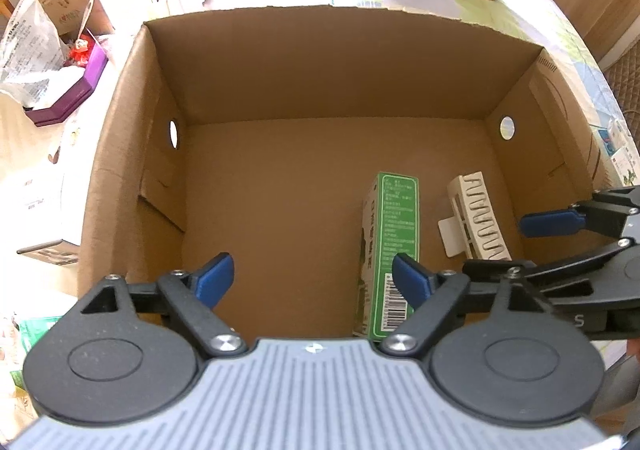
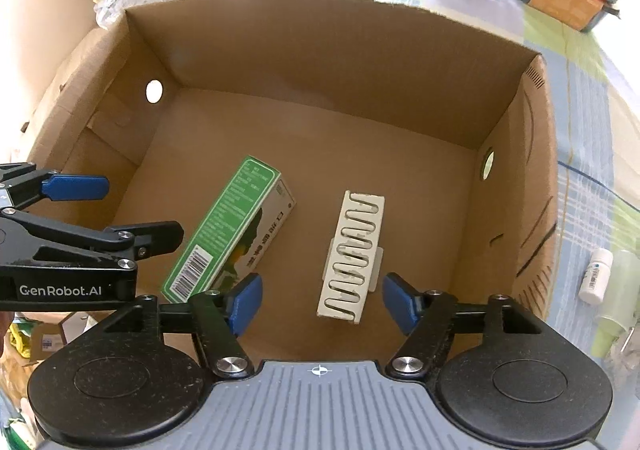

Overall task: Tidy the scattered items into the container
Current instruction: 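Lower the green box and open the left tool while the right tool releases the strip inside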

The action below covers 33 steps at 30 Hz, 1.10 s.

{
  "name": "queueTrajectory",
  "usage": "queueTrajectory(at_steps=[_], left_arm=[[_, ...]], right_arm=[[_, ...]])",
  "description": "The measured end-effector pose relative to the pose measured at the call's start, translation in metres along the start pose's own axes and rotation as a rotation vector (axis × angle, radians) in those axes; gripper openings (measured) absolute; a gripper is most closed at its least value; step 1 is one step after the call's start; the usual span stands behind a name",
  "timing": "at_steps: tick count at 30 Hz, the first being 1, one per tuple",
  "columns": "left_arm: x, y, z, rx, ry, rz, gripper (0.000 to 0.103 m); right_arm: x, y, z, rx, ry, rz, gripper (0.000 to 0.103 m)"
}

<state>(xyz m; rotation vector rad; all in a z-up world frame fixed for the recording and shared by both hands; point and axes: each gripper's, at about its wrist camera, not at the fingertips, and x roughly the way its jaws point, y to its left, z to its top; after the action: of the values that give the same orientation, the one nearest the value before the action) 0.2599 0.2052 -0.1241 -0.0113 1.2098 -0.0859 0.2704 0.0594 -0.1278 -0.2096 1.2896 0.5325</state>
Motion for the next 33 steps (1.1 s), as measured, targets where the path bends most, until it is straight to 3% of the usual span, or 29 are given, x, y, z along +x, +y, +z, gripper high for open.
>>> queueTrajectory(at_steps=[5,9,33], left_arm=[[-0.014,-0.004,-0.003,0.009,-0.022,0.018,0.087],[-0.026,-0.005,-0.005,0.005,-0.044,0.026,0.088],[-0.080,-0.042,-0.029,0.015,-0.121,0.085,0.090]], right_arm=[[-0.011,0.001,-0.003,-0.006,-0.020,-0.005,0.075],[-0.024,0.002,-0.007,-0.012,-0.062,-0.037,0.088],[-0.092,-0.006,-0.048,0.006,-0.174,-0.003,0.089]])
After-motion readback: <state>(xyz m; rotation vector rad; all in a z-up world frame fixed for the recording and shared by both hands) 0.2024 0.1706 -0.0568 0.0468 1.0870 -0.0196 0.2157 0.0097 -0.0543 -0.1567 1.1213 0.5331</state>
